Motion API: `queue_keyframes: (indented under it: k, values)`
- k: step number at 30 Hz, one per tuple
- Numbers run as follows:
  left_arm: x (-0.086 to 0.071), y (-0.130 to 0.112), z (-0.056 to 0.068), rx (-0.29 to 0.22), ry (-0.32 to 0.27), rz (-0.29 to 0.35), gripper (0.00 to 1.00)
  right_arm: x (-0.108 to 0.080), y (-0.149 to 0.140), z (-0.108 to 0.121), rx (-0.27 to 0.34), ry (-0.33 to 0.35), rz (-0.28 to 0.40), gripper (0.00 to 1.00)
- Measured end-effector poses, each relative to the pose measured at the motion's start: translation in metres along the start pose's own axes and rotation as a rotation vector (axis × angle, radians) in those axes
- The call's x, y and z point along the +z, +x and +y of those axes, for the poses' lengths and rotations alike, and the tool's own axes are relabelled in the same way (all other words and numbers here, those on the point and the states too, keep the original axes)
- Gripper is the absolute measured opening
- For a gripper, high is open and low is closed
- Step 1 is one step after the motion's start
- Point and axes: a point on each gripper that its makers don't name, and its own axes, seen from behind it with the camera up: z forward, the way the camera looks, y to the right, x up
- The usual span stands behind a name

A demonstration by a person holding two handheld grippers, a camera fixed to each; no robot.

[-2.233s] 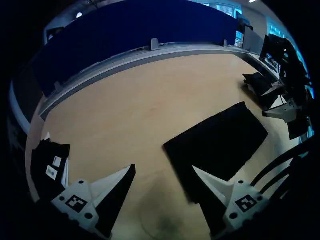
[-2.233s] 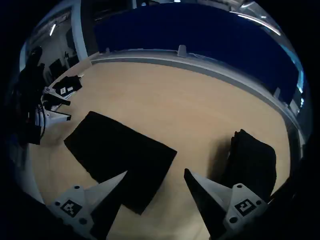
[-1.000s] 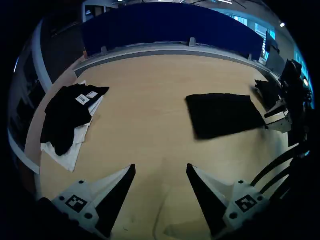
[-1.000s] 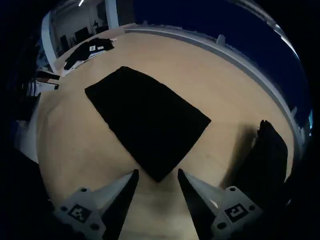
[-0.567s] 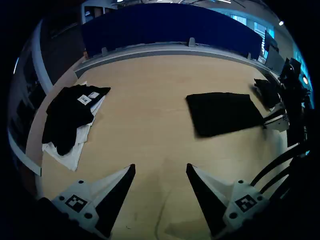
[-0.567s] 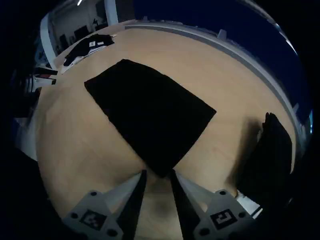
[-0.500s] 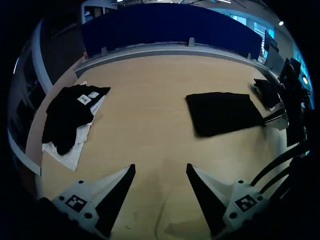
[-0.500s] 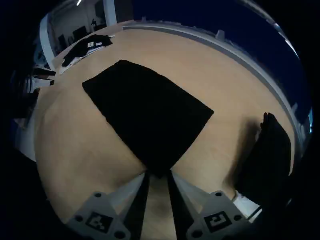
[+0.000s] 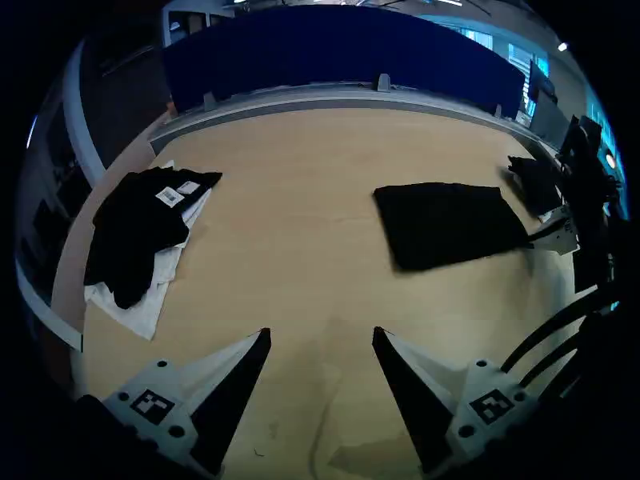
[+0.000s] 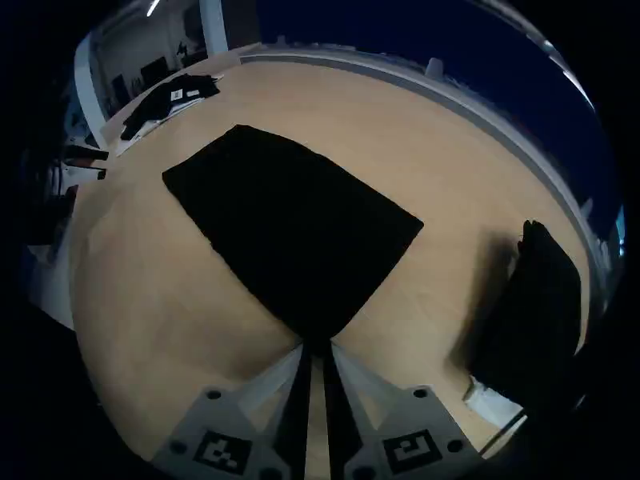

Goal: Fold towel

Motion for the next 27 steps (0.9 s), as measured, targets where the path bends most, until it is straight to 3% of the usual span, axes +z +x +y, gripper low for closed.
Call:
queue_keyframes:
  k: [11, 27]
  values:
    - [-0.004, 0.006, 0.002, 0.005, -0.006, 0.01, 0.94, -0.024, 0.032, 0.0, -0.034, -0.015, 0.059, 0.09]
    - [-0.012, 0.018, -0.004, -0.005, -0.007, 0.05, 0.94, -0.05, 0.124, -0.013, -0.142, -0.021, 0.186, 0.09]
